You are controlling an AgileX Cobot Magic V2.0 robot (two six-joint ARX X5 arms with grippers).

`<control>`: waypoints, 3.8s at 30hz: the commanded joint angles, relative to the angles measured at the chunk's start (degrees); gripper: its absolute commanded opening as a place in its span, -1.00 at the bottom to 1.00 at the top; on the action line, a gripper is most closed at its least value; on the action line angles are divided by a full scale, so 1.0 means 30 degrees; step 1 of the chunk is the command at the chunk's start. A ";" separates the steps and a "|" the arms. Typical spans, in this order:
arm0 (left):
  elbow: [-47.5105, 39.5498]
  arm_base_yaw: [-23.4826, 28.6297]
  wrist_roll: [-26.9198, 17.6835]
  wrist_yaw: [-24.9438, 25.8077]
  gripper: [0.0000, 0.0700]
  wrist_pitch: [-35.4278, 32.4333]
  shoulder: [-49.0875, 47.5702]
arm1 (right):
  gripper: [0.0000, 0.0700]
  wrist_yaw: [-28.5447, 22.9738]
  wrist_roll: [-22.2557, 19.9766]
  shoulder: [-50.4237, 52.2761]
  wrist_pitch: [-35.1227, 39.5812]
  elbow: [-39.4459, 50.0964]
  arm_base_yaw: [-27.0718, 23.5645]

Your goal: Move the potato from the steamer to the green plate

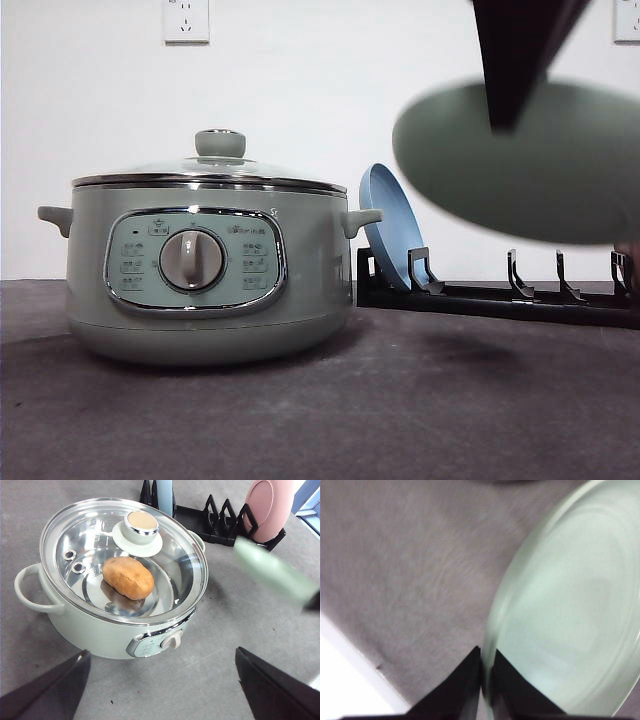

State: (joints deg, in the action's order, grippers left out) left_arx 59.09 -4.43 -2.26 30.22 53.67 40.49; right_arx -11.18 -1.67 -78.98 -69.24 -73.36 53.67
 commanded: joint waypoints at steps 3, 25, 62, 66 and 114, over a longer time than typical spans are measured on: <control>0.0495 -0.0066 -0.0233 0.0102 0.70 -0.0189 0.0106 | -0.99 -0.0445 0.1168 -0.0276 0.1479 0.1904 0.1141; 0.0495 -0.0066 -0.0233 0.0102 0.70 -0.0168 0.0102 | -0.95 0.0348 0.1983 -0.4244 0.6297 0.5747 0.2318; 0.0495 -0.0066 -0.0233 0.0102 0.70 -0.0175 0.0102 | 0.02 0.5205 0.0761 0.2625 0.7545 -0.0451 -0.1621; 0.0495 -0.0066 -0.0226 0.0102 0.70 -0.0168 0.0102 | 0.02 0.9597 0.0767 0.2788 0.8117 -0.0465 -0.3573; 1.2331 -0.5605 -0.0020 -0.5823 0.68 0.0420 1.4197 | 0.02 1.2175 0.0384 0.2761 0.7339 -0.0431 -0.5719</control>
State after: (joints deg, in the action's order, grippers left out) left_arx 94.40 -20.77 -0.99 13.31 55.13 81.65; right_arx 25.32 0.19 -70.02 -47.33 -73.78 36.25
